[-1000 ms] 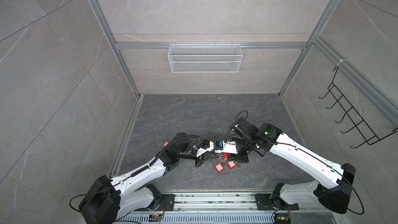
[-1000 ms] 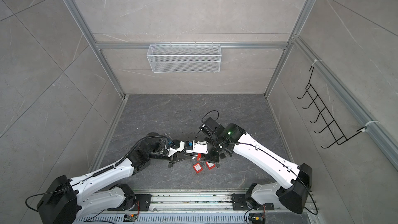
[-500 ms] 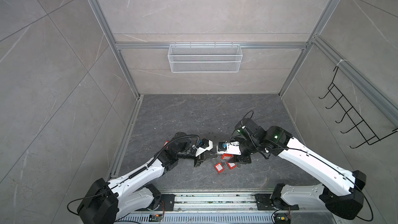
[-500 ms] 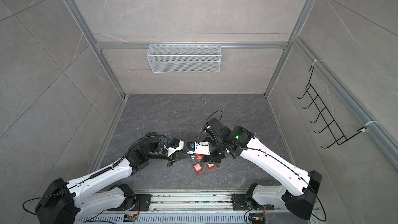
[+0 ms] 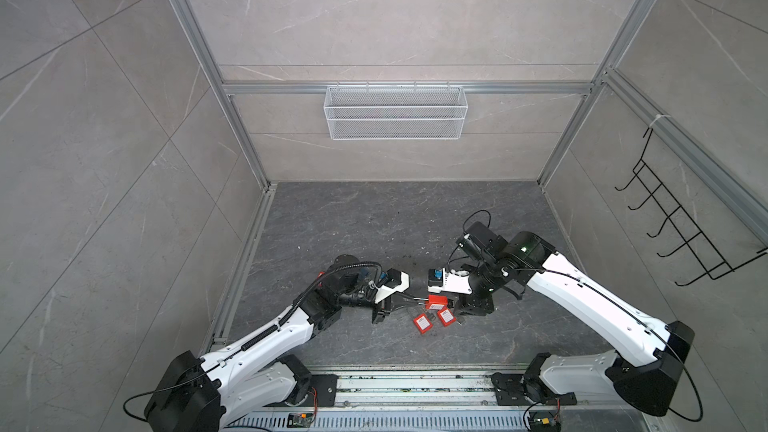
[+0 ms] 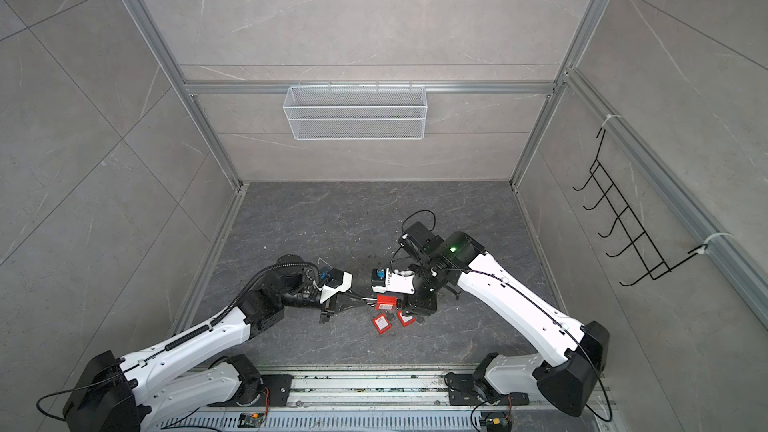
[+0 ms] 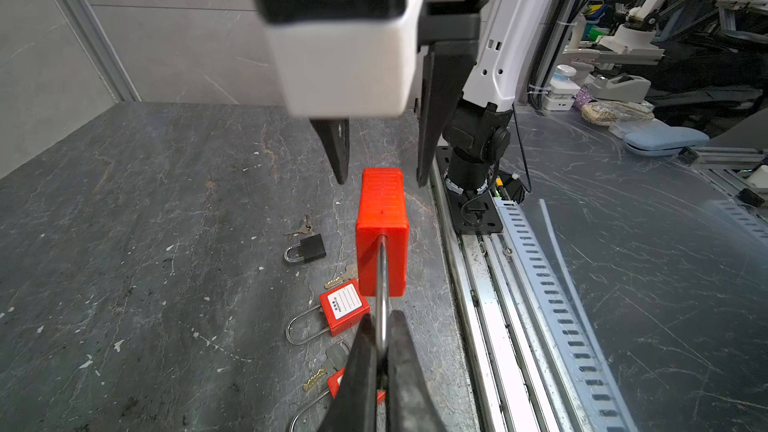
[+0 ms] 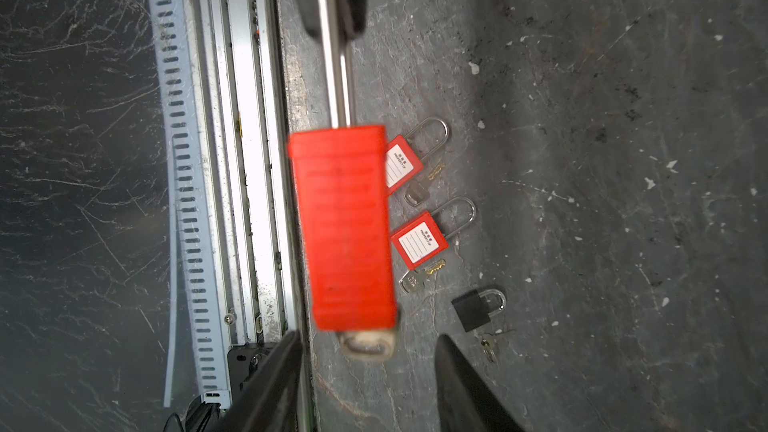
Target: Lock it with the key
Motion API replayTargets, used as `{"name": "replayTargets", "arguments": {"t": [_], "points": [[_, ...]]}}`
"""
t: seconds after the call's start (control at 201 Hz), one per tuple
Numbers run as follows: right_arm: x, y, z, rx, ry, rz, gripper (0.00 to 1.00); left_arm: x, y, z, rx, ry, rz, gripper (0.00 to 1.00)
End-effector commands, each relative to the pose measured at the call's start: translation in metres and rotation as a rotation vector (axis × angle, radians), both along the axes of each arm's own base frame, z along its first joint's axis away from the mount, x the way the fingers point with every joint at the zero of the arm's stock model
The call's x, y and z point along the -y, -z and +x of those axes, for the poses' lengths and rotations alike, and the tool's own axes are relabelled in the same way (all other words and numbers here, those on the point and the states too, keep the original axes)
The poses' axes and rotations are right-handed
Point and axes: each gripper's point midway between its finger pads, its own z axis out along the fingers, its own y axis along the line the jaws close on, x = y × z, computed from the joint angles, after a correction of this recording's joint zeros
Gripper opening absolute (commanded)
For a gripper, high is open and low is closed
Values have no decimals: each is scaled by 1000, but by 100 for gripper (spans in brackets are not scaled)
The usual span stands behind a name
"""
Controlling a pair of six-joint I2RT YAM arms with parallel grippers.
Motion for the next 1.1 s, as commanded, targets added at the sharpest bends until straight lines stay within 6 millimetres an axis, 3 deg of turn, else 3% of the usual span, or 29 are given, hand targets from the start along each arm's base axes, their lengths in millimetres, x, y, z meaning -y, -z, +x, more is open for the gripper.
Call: {"name": "replayTargets", "arguments": {"t": [0.0, 0.199, 0.334, 0.478, 0.647, 0.812, 1.091], "points": [[-8, -1, 3, -28, 8, 19, 53, 5, -36, -6, 80, 57, -87, 0], [-19, 7, 39, 131, 97, 70, 50, 7, -38, -8, 65, 69, -102, 0], [-20, 5, 41, 236, 69, 147, 51, 7, -38, -7, 62, 63, -104, 0], [-3, 5, 34, 317, 20, 131, 51, 6, -40, -4, 75, 42, -107, 0], [20, 14, 11, 267, -22, 54, 50, 6, -41, -3, 81, 39, -107, 0], [16, 0, -11, 191, -59, 114, 48, 7, -39, -4, 74, 46, -102, 0], [0, -14, -11, 107, -84, 137, 36, 6, -34, -8, 60, 68, -79, 0]]}}
